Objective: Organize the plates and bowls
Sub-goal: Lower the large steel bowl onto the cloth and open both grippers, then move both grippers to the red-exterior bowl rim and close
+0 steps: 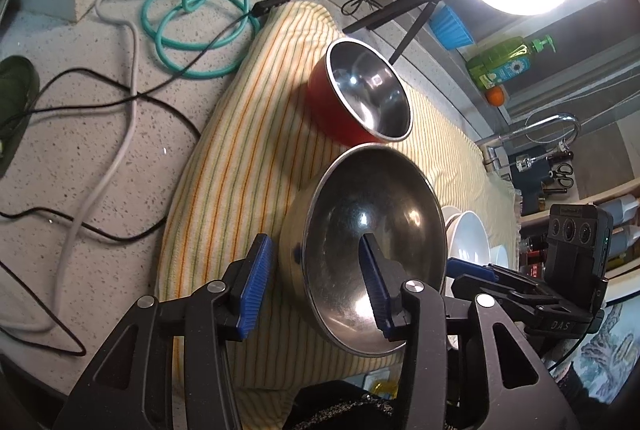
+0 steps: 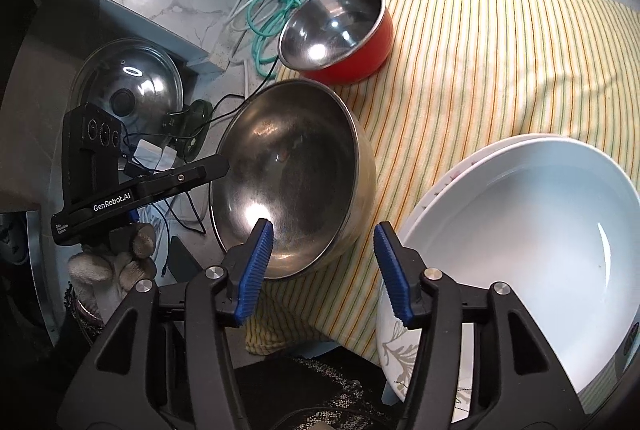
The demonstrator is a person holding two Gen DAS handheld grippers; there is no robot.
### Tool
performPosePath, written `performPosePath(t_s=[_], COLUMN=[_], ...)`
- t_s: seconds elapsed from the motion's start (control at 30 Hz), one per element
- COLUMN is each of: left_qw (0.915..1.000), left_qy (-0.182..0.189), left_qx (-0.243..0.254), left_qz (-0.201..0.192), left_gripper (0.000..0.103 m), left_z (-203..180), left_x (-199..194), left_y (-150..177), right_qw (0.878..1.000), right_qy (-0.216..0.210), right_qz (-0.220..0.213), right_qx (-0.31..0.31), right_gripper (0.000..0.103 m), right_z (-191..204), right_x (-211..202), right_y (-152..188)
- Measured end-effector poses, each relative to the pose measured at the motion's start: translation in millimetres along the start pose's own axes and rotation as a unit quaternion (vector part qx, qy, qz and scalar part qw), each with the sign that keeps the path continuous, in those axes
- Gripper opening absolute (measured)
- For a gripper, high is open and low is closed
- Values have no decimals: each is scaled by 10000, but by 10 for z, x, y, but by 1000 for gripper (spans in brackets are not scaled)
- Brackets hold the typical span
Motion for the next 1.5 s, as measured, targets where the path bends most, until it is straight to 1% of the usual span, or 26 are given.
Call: performPosePath(t_s=[0.23, 0.53, 0.63, 0.8, 0.97, 1.03, 1.07, 1.17, 1.43, 1.5], left_qw=[9997, 9986, 9988, 9991, 9994, 9995, 9996, 9997, 9999, 9999], left_qy=[22, 35, 118, 150, 271, 201, 182, 118, 67, 73], left_qx=[107, 304, 256, 251, 41, 23, 19, 18, 107, 111], left_qz=[-195, -431, -408, -322, -228, -240, -232, -191, -54, -49], left_gripper=[44, 44, 44, 44, 44, 43, 43, 42, 41, 39], left_z=[-74, -184, -192, -203, -167, -139, -127, -88, -78, -83], left_x=[-60, 13, 92, 247, 404, 461, 483, 556, 716, 734], left_y=[-195, -579, -683, -811, -911, -948, -959, -996, -1024, -1032], right_qw=[9998, 9978, 9966, 9941, 9928, 9922, 9918, 9918, 9936, 9940], right_qy=[17, 2, -53, -106, -61, -62, -65, -89, 27, 74], right_qz=[-197, -611, -696, -810, -860, -843, -827, -735, -557, -515], right_qx=[-73, 254, 435, 716, 832, 913, 974, 1040, 977, 959], right_gripper=[55, 55, 55, 55, 55, 55, 54, 44, 35, 29], right_z=[9, -95, -151, -245, -330, -370, -393, -425, -431, -434], right_x=[-136, -256, -262, -216, -110, -44, -4, 102, 354, 411], right_y=[-143, -472, -596, -790, -972, -1024, -1050, -1101, -1183, -1199])
Point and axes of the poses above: each gripper's, at about its wrist camera, not at the fingertips, and x roughly the way its jaws point, z to its left, y to its underside, the point moved 6 cm from there along x, roughly the way its jaws point, and after that the axes turned 9 degrees about -z, right-handed, at the moved point
